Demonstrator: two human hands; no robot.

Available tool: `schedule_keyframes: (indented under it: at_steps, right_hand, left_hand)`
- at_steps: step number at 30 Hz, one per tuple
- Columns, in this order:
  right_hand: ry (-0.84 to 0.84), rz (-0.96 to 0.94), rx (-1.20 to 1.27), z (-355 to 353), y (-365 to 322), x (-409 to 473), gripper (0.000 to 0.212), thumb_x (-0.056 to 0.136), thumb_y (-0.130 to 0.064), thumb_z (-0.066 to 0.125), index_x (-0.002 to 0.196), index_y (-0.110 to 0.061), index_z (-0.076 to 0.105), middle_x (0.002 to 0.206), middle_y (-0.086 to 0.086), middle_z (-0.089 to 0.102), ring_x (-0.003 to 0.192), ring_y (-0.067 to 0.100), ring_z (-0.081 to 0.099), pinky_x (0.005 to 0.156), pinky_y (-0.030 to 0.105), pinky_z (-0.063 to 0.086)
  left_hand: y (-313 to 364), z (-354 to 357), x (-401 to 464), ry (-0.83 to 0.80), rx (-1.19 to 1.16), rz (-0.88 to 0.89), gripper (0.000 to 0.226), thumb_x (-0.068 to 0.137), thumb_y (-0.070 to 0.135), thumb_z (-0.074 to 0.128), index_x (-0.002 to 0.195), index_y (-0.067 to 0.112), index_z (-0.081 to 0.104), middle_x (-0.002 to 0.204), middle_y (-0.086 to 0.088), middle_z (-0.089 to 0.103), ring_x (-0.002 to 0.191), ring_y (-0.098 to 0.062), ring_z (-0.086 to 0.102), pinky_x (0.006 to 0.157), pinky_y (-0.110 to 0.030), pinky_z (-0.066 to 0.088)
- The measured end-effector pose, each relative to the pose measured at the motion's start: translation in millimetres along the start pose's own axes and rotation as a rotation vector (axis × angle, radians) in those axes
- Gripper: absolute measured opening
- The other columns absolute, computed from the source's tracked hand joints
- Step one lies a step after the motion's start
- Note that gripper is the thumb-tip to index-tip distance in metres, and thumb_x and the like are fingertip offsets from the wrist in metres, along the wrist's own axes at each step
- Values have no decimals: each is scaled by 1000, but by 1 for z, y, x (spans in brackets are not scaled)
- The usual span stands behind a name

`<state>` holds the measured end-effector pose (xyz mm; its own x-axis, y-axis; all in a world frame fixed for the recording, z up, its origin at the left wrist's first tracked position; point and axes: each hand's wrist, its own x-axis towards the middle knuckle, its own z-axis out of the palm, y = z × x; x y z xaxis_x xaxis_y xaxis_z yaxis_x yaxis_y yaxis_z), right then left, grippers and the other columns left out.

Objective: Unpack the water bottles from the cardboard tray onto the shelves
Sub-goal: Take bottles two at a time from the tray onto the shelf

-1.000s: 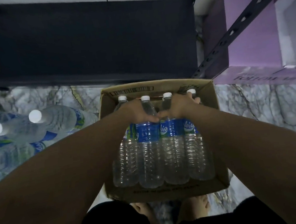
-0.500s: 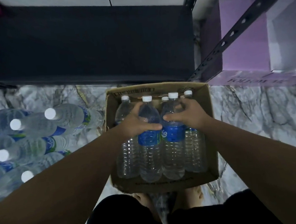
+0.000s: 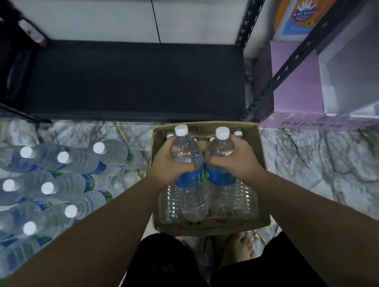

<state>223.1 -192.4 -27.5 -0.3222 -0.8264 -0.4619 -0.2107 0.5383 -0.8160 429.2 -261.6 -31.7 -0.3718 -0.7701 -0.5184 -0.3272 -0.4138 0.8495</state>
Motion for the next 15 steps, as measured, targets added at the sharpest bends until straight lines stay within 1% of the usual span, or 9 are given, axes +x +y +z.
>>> schedule_keyframes:
  at_steps: [3, 5, 9, 12, 14, 15]
  right_hand:
    - [26, -52, 2, -13, -47, -28, 44, 63, -17, 93, 102, -20, 73, 93, -6, 80, 89, 12, 76, 82, 33, 61]
    - [43, -91, 22, -26, -85, -50, 42, 60, -20, 91, 98, -21, 72, 91, -6, 79, 87, 11, 76, 83, 36, 61]
    - [76, -181, 27, -56, -176, -109, 42, 58, -22, 88, 96, -20, 72, 89, -5, 78, 84, 12, 75, 82, 36, 60]
    - [100, -253, 45, -84, -250, -159, 42, 59, -21, 89, 96, -22, 71, 90, -5, 78, 85, 13, 75, 83, 37, 61]
    - [116, -308, 42, -104, -302, -193, 42, 59, -21, 90, 96, -24, 70, 90, -8, 78, 85, 10, 74, 83, 36, 60]
    - [125, -341, 37, -114, -327, -209, 41, 58, -22, 90, 95, -25, 70, 89, -9, 78, 84, 9, 74, 81, 36, 60]
  left_hand:
    - [49, -11, -33, -7, 21, 82, 69, 65, -8, 92, 121, 21, 65, 109, 0, 78, 103, -17, 76, 88, -28, 60]
    - [87, -20, -58, 11, 29, 130, 70, 64, -7, 94, 122, 20, 65, 110, -1, 78, 103, -17, 75, 89, -27, 60]
    - [181, -38, -120, -1, 57, 223, 69, 62, -11, 93, 120, 14, 64, 107, -5, 78, 97, -16, 76, 88, -32, 61]
    - [257, -53, -175, 26, 99, 292, 72, 59, -3, 98, 118, 21, 65, 106, -1, 79, 98, -14, 76, 89, -34, 60]
    - [308, -63, -212, 31, 127, 363, 72, 57, 4, 100, 116, 26, 66, 105, 3, 79, 99, -16, 76, 92, -38, 60]
    - [333, -68, -230, 41, 129, 393, 71, 57, 4, 100, 116, 26, 66, 104, 3, 79, 99, -17, 77, 93, -41, 60]
